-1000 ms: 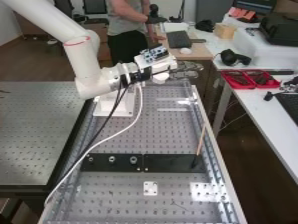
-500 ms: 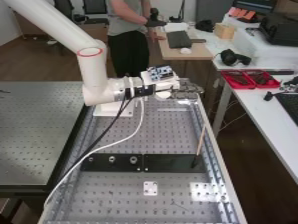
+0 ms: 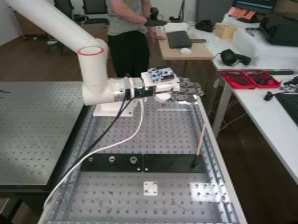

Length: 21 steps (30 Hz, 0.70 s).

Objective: Grab the pcb board and place it in the clear container

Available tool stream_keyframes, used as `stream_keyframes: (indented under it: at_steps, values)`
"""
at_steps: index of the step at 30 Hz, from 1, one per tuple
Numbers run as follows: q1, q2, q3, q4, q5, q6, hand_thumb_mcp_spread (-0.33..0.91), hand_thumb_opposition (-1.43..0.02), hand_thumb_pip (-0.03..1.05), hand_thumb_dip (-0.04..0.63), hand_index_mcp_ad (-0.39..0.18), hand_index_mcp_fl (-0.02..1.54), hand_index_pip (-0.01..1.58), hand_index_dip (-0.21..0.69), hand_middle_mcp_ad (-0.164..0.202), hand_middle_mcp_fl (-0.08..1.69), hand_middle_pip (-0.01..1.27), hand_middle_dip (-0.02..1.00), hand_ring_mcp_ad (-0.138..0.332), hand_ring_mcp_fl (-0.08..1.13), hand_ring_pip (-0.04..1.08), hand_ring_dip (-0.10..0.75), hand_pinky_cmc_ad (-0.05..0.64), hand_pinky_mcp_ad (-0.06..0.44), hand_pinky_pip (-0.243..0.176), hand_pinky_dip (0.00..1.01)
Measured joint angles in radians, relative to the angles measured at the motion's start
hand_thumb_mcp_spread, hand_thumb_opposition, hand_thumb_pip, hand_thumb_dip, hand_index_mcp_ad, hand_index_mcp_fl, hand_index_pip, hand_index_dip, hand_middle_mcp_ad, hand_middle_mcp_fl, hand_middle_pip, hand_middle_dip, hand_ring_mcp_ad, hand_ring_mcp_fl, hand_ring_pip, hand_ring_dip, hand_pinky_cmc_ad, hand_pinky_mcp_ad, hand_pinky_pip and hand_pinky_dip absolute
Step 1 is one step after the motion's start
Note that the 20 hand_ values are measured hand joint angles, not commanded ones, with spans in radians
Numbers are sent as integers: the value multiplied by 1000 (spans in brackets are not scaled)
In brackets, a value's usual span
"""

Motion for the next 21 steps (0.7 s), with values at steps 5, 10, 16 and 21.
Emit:
stream_keyframes:
  at_steps: [5,10,16,21]
  values:
    - [-4,13,-8,4,1,5,347,-836,721,236,-59,24,1354,10,68,9,126,152,155,0,73,21,333,131,-93,585]
    - [-17,67,-41,10,5,6,347,-836,721,237,-59,24,1339,12,68,12,126,155,159,2,68,21,330,134,-89,585]
    - [-45,184,-95,-5,17,-27,332,-836,721,220,-59,24,1279,12,68,12,126,155,157,2,73,21,330,133,-89,602]
    - [-69,281,-139,-34,37,-60,304,-836,677,222,-59,24,1127,2,65,12,126,155,157,2,73,21,330,166,-106,625]
